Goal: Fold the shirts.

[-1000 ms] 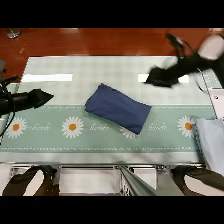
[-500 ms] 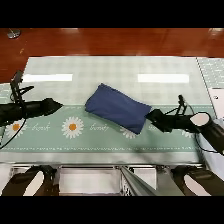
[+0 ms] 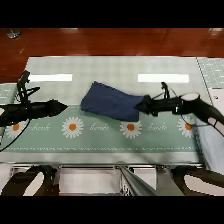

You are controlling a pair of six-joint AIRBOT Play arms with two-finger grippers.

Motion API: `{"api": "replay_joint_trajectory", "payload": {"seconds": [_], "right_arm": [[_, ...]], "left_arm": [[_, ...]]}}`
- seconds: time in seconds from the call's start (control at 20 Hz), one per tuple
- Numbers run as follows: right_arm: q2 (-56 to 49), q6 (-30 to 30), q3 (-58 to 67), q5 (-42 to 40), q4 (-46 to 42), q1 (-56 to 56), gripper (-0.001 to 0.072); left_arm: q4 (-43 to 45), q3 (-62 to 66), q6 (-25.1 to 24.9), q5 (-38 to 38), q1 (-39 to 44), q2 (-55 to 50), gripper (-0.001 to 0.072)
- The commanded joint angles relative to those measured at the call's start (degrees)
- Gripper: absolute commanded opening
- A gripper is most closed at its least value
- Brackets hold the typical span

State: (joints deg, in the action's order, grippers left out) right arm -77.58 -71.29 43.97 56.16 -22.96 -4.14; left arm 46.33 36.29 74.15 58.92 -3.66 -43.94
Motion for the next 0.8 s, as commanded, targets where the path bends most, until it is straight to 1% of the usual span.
{"api": "replay_joint_trajectory", "payload": {"seconds": [0.0, 0.1, 0.2, 0.3, 0.4, 0.5, 0.6, 0.75], "right_arm": [[-1.53, -3.98, 19.28, 9.84, -10.03, 0.0, 0.0019], [-1.53, -11.65, 32.87, 13.18, -19.91, 0.04, 0.0019], [-1.53, -17.14, 44.7, 16.85, -27.54, 0.48, 0.002], [-1.53, -20.06, 55.45, 21.59, -33.86, 1.92, 0.0019], [-1.53, -22.51, 62.49, 26.91, -37.53, 4.92, 0.0019], [-0.76, -24.5, 65.13, 32.17, -37.79, 9.94, 0.0019], [0.79, -26.47, 65.11, 36.76, -37.79, 16.04, 0.0019], [3.19, -27.5, 65.11, 43.34, -40.04, 25.81, 0.0019]], "left_arm": [[-1.01, -0.04, 0.02, 0.0, 0.22, 0.04, 0.0027], [-2.36, -0.04, 0.02, 0.02, 0.22, 0.04, 0.0027], [-2.6, -0.04, 0.02, 0.68, 0.22, 0.04, 0.0027], [-2.71, -0.02, 1.14, 0.68, 0.22, 0.04, 0.0027], [-2.71, -0.02, 1.55, 0.68, 0.22, 0.04, 0.0028], [-2.71, -0.02, 1.53, 0.61, 0.22, 0.04, 0.0027], [-2.69, -0.02, 1.53, 0.61, 0.22, 0.04, 0.0028], [-2.69, -0.02, 1.53, 0.61, 0.22, 0.04, 0.0028]]}}
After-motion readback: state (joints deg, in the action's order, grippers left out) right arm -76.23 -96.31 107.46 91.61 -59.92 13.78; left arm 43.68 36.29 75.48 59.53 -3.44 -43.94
